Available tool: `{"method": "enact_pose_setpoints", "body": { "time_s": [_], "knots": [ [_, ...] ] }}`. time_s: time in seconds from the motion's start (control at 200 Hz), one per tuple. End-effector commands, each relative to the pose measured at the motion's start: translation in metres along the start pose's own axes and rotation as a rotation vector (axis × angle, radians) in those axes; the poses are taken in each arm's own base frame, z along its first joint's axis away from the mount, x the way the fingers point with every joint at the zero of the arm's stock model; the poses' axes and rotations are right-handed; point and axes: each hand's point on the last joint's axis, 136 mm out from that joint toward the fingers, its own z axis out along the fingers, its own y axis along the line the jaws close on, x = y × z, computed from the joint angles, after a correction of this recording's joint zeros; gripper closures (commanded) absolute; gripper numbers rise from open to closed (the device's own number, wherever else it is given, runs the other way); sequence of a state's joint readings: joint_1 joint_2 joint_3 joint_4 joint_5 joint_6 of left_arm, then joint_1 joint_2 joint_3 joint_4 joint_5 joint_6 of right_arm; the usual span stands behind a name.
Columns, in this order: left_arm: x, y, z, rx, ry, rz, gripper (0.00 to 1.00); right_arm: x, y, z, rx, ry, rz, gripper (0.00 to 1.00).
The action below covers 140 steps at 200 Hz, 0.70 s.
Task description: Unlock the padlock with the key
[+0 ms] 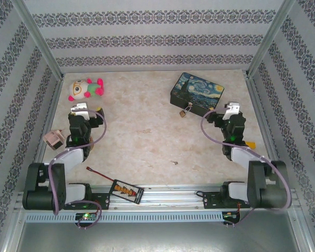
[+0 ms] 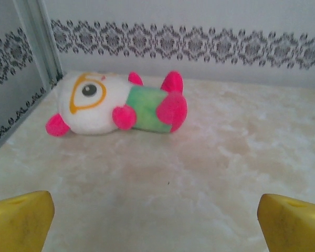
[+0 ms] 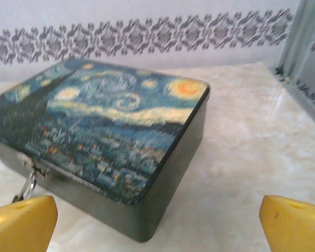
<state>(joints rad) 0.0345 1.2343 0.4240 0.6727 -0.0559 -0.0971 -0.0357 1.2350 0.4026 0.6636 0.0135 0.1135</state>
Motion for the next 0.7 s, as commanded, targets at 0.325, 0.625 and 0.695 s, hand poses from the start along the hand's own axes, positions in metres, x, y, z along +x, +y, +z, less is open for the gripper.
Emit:
{"method": "enact_pose_setpoints", "body": {
  "time_s": [0.325,0.625,0.695],
  "knots": [
    [-0.066,-0.101,0.012,0.227,0.136,-0.217,0.01,-0.029,-0.027,-0.016,0.237,0.259,0.274,0.02],
    [-0.048,-0.246,0.051,0.476,0.305,-0.222,0.01,-0.016,-0.012,0.020,0.191,0.427,0.388,0.05],
    [-0.037,-0.273,0.060,0.501,0.339,-0.199,0.01,-0.010,-0.008,0.030,0.180,0.472,0.402,0.08]
  ]
}}
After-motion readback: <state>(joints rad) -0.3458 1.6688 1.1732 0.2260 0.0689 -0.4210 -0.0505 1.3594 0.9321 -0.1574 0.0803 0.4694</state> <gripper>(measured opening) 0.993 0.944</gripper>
